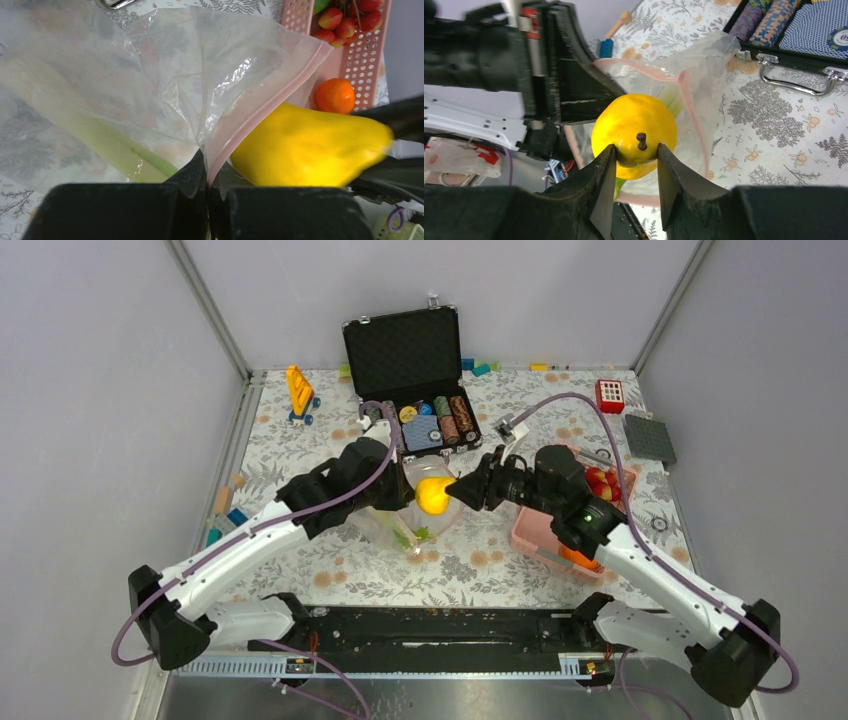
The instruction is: Place the food in the zip-top bag and seal the zipper
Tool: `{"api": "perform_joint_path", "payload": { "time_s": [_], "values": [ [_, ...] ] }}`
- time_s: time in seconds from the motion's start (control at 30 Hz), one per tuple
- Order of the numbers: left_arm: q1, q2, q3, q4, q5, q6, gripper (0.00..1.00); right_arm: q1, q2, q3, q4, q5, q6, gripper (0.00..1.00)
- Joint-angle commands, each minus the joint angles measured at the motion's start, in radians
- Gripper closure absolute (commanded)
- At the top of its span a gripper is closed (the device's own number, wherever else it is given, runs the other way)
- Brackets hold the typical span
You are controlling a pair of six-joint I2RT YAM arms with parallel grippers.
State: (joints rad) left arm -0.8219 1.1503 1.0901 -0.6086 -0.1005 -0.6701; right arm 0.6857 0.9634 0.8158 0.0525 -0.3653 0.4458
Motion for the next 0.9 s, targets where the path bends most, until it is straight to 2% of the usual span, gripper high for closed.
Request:
{"api": "perform_joint_path", "payload": {
  "time_s": [0.0,0.13,0.2,0.23,0.27,0.4,0.67,0.73,0.87],
  "values": [
    [-0.019,-0.032,0.082,-0.011,0.016,-0.04,1.0,0.03,0.07,0.071,-0.001,0.069,-0.067,0.72],
    [-0.02,-0.071,0.088,-0.025,-0.016,-0.059,1.0,0.058,0.099,0.104,-0.046,0.052,-0.109,0.44],
    [-0.02,-0.075,0.094,-0.029,-0.024,-0.063,1.0,0.062,0.088,0.101,-0.035,0.033,-0.109,0.2],
    [-0.02,-0.072,0.099,-0.037,-0.029,-0.063,1.0,0.062,0.076,0.097,-0.025,0.024,-0.107,0.04],
    [-0.02,-0.069,0.102,-0.043,-0.037,-0.064,1.0,0.06,0.063,0.089,-0.013,0.022,-0.104,0.01],
    [-0.019,-0.061,0.109,-0.061,-0.08,-0.063,1.0,0.06,0.001,0.071,-0.011,0.048,-0.103,0.0],
    [-0.019,-0.053,0.119,-0.15,-0.228,-0.054,1.0,0.061,-0.104,0.069,-0.194,0.245,-0.194,0.0],
    [-0.019,-0.056,0.118,-0.167,-0.263,-0.056,1.0,0.06,-0.143,0.063,-0.236,0.326,-0.197,0.0],
    [-0.017,-0.065,0.12,-0.206,-0.347,-0.057,1.0,0.042,-0.204,0.047,-0.346,0.586,-0.175,0.0]
  ]
}}
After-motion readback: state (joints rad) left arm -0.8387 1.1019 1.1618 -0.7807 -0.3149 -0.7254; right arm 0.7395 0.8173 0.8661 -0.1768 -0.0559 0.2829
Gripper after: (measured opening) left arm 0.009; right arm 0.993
